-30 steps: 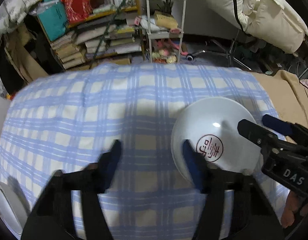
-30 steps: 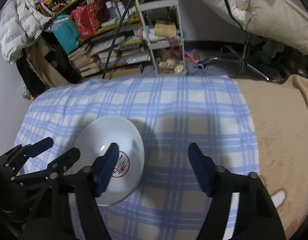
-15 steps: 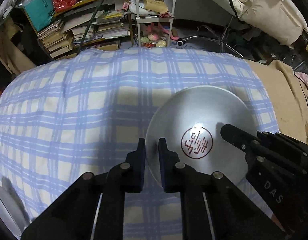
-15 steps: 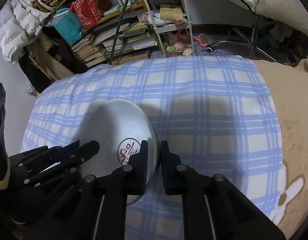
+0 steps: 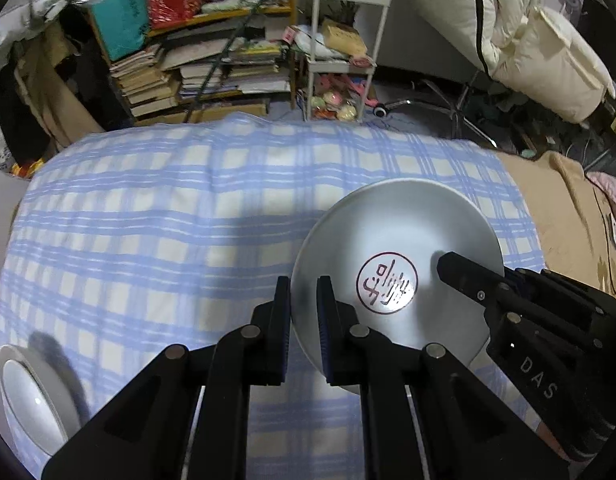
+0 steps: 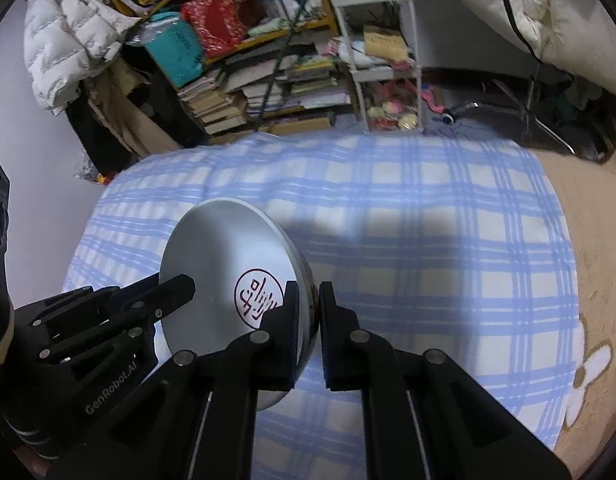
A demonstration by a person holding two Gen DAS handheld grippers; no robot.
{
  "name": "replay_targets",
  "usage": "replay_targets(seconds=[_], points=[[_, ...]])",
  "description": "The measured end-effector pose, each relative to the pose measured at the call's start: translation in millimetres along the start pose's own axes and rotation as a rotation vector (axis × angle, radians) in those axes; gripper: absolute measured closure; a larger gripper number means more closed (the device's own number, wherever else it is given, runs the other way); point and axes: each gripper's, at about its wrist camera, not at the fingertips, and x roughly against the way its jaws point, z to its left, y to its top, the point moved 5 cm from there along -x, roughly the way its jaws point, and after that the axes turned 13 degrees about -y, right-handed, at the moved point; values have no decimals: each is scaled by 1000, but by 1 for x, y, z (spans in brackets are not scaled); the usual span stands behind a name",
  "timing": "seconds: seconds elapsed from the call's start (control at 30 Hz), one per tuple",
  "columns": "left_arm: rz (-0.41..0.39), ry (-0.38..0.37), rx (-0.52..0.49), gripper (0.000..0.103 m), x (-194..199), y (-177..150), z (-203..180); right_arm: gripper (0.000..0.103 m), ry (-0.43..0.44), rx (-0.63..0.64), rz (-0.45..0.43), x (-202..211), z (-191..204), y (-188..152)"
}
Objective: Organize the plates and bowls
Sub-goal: 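Lift and carry the stamped bowl toward the stacked white bowls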
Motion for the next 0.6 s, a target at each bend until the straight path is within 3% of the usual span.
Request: replay_targets(seconds=[0.33,0.6], points=[[-115,50,47,91,78,-9,55,92,53,81,-51,29,78,5],[-155,108,97,91,121,-31,114,92,114,148,-77,41,148,-3]])
